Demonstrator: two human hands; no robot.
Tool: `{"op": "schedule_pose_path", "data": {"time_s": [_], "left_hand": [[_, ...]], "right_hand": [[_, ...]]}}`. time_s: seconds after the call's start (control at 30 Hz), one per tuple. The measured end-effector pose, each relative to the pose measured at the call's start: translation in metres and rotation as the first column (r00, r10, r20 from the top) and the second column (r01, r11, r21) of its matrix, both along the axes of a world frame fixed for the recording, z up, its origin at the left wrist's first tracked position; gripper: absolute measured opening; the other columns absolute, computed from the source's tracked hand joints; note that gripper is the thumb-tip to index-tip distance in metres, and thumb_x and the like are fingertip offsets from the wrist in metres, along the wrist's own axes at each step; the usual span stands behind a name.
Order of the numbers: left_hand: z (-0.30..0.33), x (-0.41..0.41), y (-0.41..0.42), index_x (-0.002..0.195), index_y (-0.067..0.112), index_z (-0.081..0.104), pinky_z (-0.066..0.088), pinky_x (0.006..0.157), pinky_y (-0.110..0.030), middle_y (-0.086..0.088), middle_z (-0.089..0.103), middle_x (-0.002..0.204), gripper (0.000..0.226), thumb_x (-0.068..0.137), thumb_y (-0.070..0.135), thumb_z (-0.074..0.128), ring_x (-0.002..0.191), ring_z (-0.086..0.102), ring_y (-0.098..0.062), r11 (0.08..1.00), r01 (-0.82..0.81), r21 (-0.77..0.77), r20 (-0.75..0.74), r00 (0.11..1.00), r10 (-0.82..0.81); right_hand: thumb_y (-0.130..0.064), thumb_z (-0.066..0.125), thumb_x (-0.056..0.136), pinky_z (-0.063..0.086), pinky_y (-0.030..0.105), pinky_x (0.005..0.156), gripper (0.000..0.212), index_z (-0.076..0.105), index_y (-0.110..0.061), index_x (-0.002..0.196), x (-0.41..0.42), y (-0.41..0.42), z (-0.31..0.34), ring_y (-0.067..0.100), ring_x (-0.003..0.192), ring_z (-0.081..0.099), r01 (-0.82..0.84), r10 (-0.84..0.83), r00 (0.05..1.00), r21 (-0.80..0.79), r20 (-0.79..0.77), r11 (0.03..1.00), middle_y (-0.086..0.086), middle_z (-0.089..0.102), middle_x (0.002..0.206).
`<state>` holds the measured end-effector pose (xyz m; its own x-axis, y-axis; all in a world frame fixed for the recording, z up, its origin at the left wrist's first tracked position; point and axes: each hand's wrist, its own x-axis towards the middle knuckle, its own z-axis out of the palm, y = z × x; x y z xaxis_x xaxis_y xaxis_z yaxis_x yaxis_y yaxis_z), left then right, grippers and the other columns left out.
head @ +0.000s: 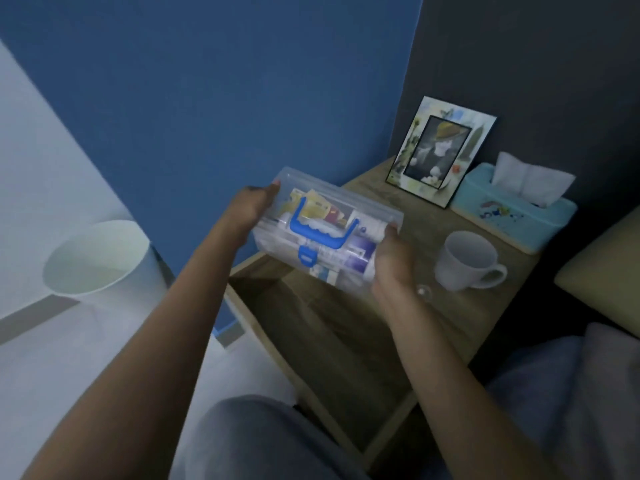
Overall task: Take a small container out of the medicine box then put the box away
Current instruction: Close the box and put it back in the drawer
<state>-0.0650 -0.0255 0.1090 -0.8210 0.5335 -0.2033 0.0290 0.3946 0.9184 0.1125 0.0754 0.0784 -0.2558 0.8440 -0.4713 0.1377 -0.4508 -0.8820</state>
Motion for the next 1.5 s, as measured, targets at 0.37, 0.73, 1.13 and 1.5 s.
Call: {"op": "schedule_pose_path", "data": {"time_s": [0.37, 0.73, 1.13, 1.5], "left_hand": [[-0.054, -0.008, -0.063, 0.120, 0.003, 0.061, 0.042, 0.104, -0.034, -0.011, 0.061, 0.117, 0.038, 0.095, 0.030, 0.053, 0.109, 0.057, -0.021, 0.985, 0.153, -0.077, 0.047, 0.988, -0.150], [-0.134, -0.026, -0.034, 0.085, 0.013, 0.059, 0.043, 0.083, -0.036, -0.008, 0.057, 0.091, 0.038, 0.075, 0.049, 0.061, 0.086, 0.052, -0.021, 0.928, 0.301, -0.218, 0.141, 0.951, -0.275], [-0.162, -0.008, -0.009, 0.119, 0.002, 0.063, 0.042, 0.090, -0.037, -0.020, 0.064, 0.120, 0.048, 0.099, 0.038, 0.039, 0.112, 0.058, -0.032, 0.810, 0.356, -0.466, 0.054, 0.925, -0.376], [-0.146, 0.035, -0.055, 0.138, 0.008, 0.043, 0.039, 0.108, -0.049, -0.018, 0.046, 0.144, 0.061, 0.092, 0.048, 0.047, 0.134, 0.043, -0.034, 0.933, -0.211, -0.293, -0.433, 0.899, 0.067]], "right_hand": [[-0.047, 0.044, 0.094, 0.056, 0.045, 0.090, 0.047, 0.050, -0.017, 0.130, 0.027, -0.109, -0.054, 0.024, 0.102, 0.068, 0.055, -0.051, 0.998, -0.209, 0.021, 0.976, 0.010, 0.066, 0.116], [-0.037, 0.043, 0.097, 0.054, 0.043, 0.088, 0.043, 0.045, -0.018, 0.135, 0.018, -0.108, -0.119, 0.026, 0.106, 0.064, 0.135, -0.108, 0.987, -0.254, 0.117, 0.958, 0.012, 0.061, 0.122], [-0.038, 0.037, 0.099, 0.050, 0.028, 0.068, 0.042, 0.048, -0.015, 0.134, 0.022, -0.090, -0.157, 0.025, 0.106, 0.064, 0.102, -0.051, 0.977, -0.241, 0.209, 0.965, 0.011, 0.063, 0.122], [-0.042, 0.035, 0.097, 0.047, 0.002, 0.076, 0.042, 0.038, -0.032, 0.137, 0.069, -0.076, -0.072, -0.027, 0.100, 0.051, -0.638, 0.518, 0.769, 0.383, 0.376, 0.668, -0.018, 0.057, 0.121]]}}
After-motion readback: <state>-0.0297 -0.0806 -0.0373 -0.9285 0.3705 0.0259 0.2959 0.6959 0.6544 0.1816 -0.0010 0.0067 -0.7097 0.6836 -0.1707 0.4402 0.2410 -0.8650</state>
